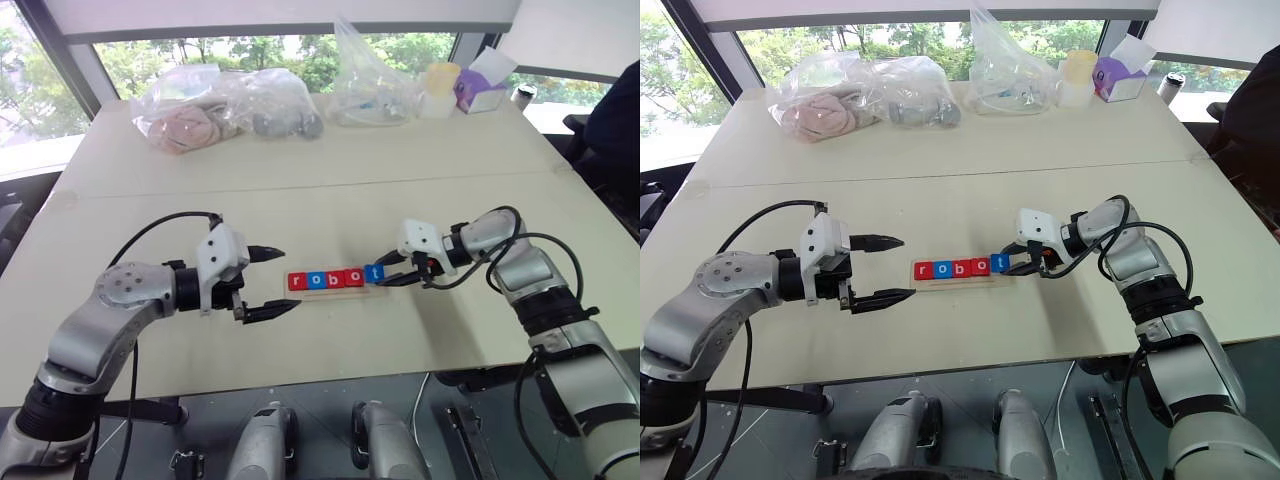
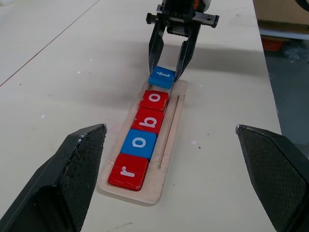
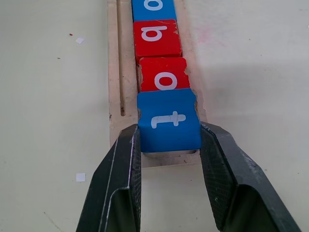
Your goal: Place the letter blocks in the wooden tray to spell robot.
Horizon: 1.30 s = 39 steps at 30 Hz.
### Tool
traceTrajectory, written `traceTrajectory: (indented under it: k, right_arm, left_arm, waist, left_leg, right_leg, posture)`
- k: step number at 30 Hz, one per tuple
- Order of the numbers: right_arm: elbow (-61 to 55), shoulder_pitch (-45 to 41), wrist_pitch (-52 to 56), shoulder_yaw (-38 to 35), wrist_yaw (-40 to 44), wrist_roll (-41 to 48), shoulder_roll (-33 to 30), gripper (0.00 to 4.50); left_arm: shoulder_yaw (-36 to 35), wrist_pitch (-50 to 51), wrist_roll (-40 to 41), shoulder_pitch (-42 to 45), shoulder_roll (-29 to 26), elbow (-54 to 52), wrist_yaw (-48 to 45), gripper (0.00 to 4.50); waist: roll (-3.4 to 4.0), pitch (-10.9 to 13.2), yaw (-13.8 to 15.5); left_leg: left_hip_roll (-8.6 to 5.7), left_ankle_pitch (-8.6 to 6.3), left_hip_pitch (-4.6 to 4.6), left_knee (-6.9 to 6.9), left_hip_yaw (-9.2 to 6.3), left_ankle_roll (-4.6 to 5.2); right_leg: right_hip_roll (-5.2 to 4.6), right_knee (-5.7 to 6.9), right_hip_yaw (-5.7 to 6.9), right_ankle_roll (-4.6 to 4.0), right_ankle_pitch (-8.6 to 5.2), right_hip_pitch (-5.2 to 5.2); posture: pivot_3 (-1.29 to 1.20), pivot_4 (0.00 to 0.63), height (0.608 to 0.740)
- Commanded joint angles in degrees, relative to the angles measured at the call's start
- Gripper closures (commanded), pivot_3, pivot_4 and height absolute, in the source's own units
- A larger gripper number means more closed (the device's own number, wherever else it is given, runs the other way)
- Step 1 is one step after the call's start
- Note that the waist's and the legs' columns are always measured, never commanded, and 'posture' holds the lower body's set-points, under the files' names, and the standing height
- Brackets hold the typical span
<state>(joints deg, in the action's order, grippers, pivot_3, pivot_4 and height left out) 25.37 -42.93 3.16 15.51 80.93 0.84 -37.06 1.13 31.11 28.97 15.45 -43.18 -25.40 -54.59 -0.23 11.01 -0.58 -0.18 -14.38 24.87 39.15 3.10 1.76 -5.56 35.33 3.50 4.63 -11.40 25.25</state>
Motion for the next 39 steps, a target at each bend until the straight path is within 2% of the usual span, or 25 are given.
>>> traceTrajectory:
  k: [1, 2, 3, 6, 7, 15, 25, 39]
  right_arm:
    - [-0.46, -1.74, -0.35, -0.44, 0.11, 0.53, 0.40, 2.87]
    - [-0.54, -1.73, -0.31, -0.44, 0.04, 0.56, 0.51, 2.32]
    - [-0.59, -1.71, -0.29, -0.44, 0.00, 0.56, 0.58, 1.96]
    - [-0.62, -1.65, -0.32, -0.51, -0.07, 0.56, 0.63, 0.31]
    - [-0.67, -1.64, -0.28, -0.54, -0.09, 0.53, 0.62, 0.04]
    - [-0.86, -3.59, 1.76, -3.46, -3.53, 2.19, 1.43, 0.04]
    - [5.14, -3.84, -3.46, -4.10, -8.03, -0.55, -0.62, 0.04]
    - [9.13, -3.77, -8.53, -3.18, -8.87, -3.06, -0.75, 0.04]
  left_arm:
    - [-1.39, -0.12, 0.96, 0.01, -0.25, -1.58, 0.10, 0.00]
    - [-1.37, -0.12, 0.98, 0.07, -0.22, -1.56, 0.09, 0.00]
    - [-1.35, -0.13, 0.98, 0.10, -0.22, -1.56, 0.07, 0.00]
    - [-1.30, -0.13, 0.98, 0.16, -0.18, -1.55, 0.07, 0.00]
    - [-1.29, -0.12, 0.98, 0.16, -0.16, -1.55, 0.09, 0.00]
    - [-1.19, -0.09, 1.00, 0.04, 0.00, -1.72, 0.25, 0.00]
    - [-0.90, -0.23, 0.94, 0.23, 0.17, -1.44, 0.01, 0.00]
    - [-0.83, -0.15, 0.95, 0.51, 0.17, -1.35, -0.41, 0.00]
  waist:
    - [0.00, 0.00, -0.01]
    - [0.00, 0.00, -0.01]
    - [0.00, 0.00, -0.01]
    - [0.00, 0.00, -0.01]
    - [0.00, 0.00, 0.00]
    - [0.00, 0.00, -0.05]
    - [0.00, 0.00, -0.06]
    - [0.00, 0.00, -0.05]
  left_leg:
    - [0.00, 0.00, 0.00, 0.00, 0.00, 0.00]
    - [0.00, 0.00, 0.00, 0.00, 0.00, 0.00]
    - [0.00, 0.00, 0.00, 0.00, 0.00, 0.00]
    - [0.00, 0.00, 0.00, 0.00, 0.00, 0.00]
    - [0.00, 0.00, 0.00, 0.00, 0.00, 0.00]
    - [0.00, 0.01, 0.00, 0.00, 0.00, -0.01]
    - [-0.01, 0.01, 0.00, 0.00, 0.02, -0.01]
    - [0.00, 0.01, 0.00, 0.00, 0.02, -0.01]
  right_leg:
    - [0.00, 0.00, 0.00, 0.00, 0.00, 0.00]
    - [0.00, 0.00, 0.00, 0.00, 0.00, 0.00]
    - [0.00, 0.00, 0.00, 0.00, 0.00, 0.00]
    - [0.00, 0.00, 0.00, 0.01, 0.00, 0.00]
    - [0.00, 0.01, 0.00, 0.01, 0.01, 0.00]
    - [0.00, 0.02, 0.00, 0.01, 0.01, 0.00]
    - [0.00, 0.00, 0.00, 0.00, 0.00, -0.01]
    - [0.02, 0.02, 0.00, 0.02, 0.01, -0.01]
  posture:
    - [0.00, 0.150, 0.725]
    - [0.00, 0.150, 0.725]
    - [0.00, 0.150, 0.725]
    - [0.00, 0.150, 0.725]
    - [0.00, 0.150, 0.725]
    - [0.00, 0.150, 0.725]
    - [0.00, 0.150, 0.725]
    - [0.00, 0.150, 0.725]
